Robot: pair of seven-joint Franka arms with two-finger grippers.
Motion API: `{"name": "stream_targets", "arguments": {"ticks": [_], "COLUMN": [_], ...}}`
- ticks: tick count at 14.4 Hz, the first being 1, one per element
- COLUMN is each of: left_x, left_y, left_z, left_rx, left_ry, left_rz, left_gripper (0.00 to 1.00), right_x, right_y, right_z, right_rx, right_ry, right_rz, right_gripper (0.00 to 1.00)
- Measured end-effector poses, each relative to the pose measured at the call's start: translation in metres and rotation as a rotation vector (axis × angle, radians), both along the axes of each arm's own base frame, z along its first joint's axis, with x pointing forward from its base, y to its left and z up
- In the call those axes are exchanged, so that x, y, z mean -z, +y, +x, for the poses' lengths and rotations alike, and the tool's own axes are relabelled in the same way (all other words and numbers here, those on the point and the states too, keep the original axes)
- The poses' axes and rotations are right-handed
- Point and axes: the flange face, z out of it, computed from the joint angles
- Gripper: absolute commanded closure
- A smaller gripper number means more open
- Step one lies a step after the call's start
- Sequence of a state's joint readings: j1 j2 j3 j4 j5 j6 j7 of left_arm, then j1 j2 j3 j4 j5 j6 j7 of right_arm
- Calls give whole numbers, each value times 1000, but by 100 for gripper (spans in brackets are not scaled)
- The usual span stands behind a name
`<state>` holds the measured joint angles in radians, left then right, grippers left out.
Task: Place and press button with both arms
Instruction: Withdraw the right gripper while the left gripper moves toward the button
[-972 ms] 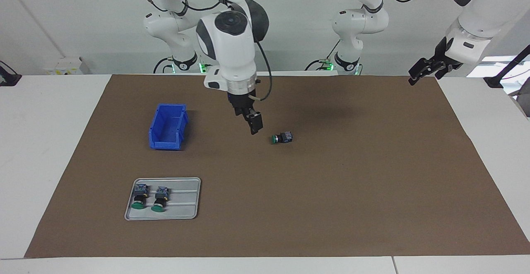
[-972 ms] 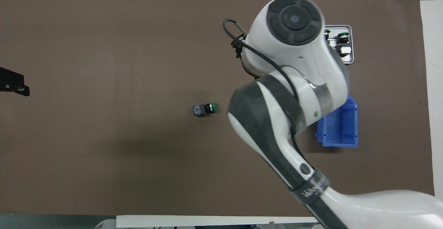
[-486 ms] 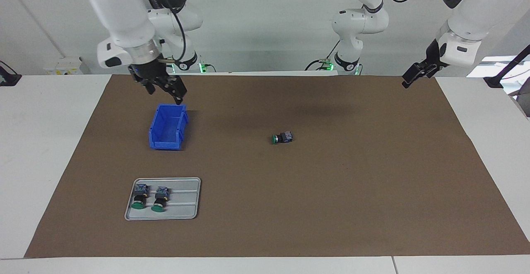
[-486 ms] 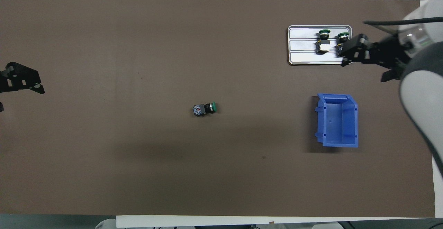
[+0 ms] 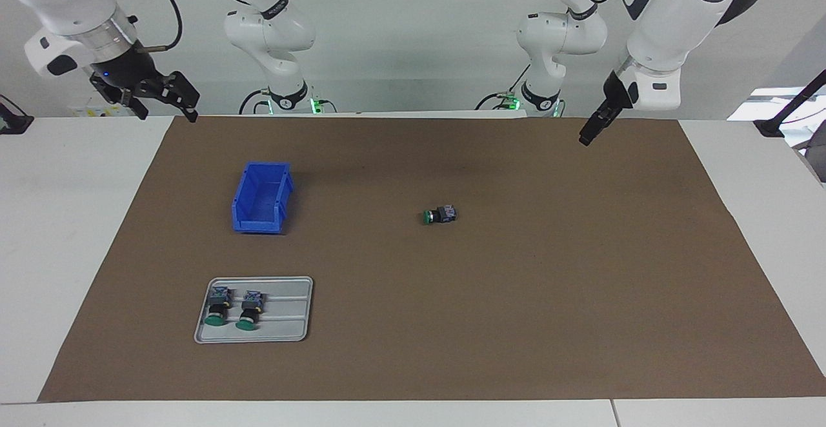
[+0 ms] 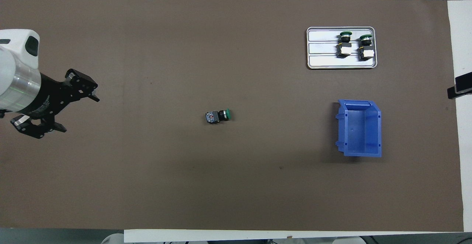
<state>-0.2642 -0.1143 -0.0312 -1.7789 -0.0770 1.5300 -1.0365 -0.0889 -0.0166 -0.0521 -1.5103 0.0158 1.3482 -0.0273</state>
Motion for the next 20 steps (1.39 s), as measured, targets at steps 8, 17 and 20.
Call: {"name": "stream_targets", "arguments": {"ticks": [8, 17, 20], "left_x": [53, 118, 140], "left_y": [-83, -155, -173], "left_z": [-17, -21, -16], "left_rx": [-357, -494, -529], "left_ry": [-46, -38, -30], "left_rz": [-17, 6, 27], "left_gripper": [0, 0, 0], "right_x": [1, 9, 9], "right_y": [15, 10, 11], "right_z": [-1, -4, -4], "right_rx": [-30, -21, -23], "right_ry": [17, 36, 36], "right_rz": [3, 7, 7], "right_gripper": [0, 0, 0]}}
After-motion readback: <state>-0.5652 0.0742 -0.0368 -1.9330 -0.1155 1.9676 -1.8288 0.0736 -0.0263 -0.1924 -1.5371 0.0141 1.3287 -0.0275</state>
